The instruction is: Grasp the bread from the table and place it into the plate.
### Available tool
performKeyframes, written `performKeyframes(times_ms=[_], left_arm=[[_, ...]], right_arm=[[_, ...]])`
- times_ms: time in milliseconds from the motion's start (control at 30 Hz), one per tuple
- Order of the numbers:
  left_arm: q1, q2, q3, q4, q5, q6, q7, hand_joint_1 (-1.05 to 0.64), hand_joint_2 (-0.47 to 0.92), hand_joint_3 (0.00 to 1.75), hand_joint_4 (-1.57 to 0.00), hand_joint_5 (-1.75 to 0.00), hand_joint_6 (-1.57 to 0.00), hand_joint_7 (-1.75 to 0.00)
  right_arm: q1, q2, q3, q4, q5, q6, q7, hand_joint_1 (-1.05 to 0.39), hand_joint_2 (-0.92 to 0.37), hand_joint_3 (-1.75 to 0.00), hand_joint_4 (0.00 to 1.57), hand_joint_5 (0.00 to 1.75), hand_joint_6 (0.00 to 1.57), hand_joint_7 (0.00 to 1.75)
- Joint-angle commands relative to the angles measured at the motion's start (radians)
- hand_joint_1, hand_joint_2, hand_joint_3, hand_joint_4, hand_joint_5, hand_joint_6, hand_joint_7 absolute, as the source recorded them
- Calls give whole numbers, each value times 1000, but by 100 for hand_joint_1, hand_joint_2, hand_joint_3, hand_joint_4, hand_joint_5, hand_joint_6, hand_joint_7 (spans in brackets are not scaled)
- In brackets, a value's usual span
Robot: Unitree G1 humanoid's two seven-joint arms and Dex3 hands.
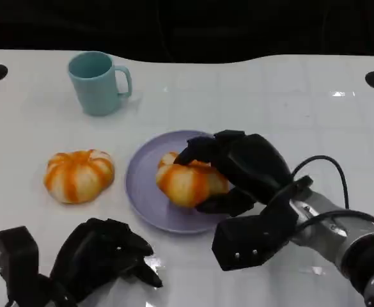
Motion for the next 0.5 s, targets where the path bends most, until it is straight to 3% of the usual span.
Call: performKeyframes(times_ms=[33,167,500], left_arm=[[10,11,1,1,1,10,0,-104,71,0,-157,-37,-157,-17],[10,12,1,1,-1,4,-5,-104,71,0,-157,-36,-157,-17],[15,13,0,-12,-3,22,1,-104,70,0,-157,-37,-157,-18]], right_arm=[[4,-23,5,-57,6,47,57,-65,-92,-25,42,69,47,28],[26,-38,11,-116,-1,109,117,-71,-92,-30,31,60,38,19],[75,-76,10,-230,6,169,195,-80,-92,-36,16,50,27,8]])
